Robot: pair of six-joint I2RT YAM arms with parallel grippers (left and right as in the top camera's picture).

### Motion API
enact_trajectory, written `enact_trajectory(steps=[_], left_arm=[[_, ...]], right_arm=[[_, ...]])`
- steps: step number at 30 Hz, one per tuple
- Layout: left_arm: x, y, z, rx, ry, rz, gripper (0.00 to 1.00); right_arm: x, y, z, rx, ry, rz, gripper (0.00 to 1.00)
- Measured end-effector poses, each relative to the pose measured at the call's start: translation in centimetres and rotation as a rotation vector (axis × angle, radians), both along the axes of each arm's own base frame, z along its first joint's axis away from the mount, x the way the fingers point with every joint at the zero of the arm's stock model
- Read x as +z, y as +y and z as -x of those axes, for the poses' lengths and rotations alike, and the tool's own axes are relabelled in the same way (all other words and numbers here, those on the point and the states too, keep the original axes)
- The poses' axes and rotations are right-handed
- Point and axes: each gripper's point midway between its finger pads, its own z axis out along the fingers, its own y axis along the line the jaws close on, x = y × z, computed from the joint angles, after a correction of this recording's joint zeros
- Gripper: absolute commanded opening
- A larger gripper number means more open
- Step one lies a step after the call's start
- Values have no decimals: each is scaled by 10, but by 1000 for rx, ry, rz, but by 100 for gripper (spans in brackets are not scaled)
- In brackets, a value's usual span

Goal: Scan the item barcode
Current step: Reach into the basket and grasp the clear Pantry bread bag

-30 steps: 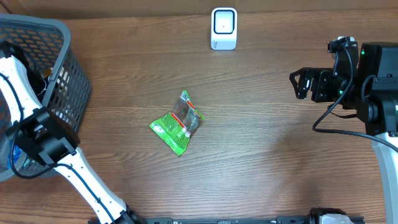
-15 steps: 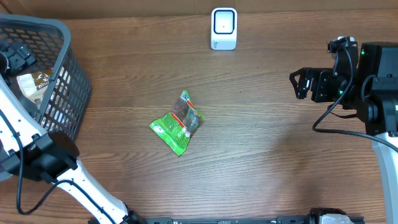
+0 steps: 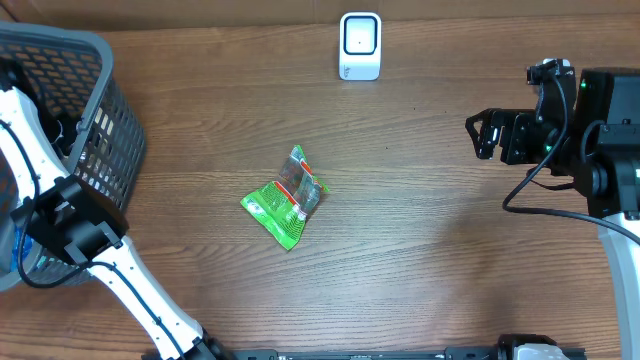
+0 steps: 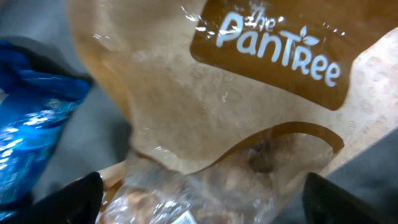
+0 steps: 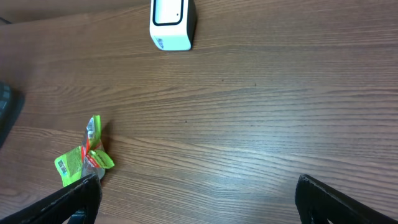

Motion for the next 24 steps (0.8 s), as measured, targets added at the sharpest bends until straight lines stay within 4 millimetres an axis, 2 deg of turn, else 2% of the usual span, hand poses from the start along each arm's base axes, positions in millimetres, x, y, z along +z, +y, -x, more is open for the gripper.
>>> enact_trajectory(steps=[2, 4, 5, 6, 11, 16, 20, 21, 23, 24], left_arm=[[-12, -1, 1, -1, 20, 15, 73], [-24, -3, 4, -3, 48, 36, 53], [-24, -6, 3, -7, 48, 43, 22], [-26, -7, 2, -12, 50, 48, 4], [-20, -7, 1, -17, 40, 45, 4], [-10, -16, 10, -16, 71, 79, 4], [-3, -22, 1, -11, 13, 114, 4], [2, -24, -1, -3, -3, 121, 4], [23, -26, -3, 5, -51, 108, 4], [45, -26, -4, 11, -93, 84, 4]], right_arm=[[0, 0, 0, 0, 0, 0, 100], [0, 0, 0, 0, 0, 0, 100], [0, 0, 0, 0, 1, -1, 100], [0, 0, 0, 0, 1, -1, 100], [0, 0, 0, 0, 2, 0, 100], [0, 0, 0, 0, 2, 0, 100], [-1, 0, 1, 0, 5, -1, 100], [-1, 0, 1, -1, 8, -2, 100], [-2, 0, 2, -2, 13, -2, 100], [-2, 0, 2, -2, 13, -2, 100]])
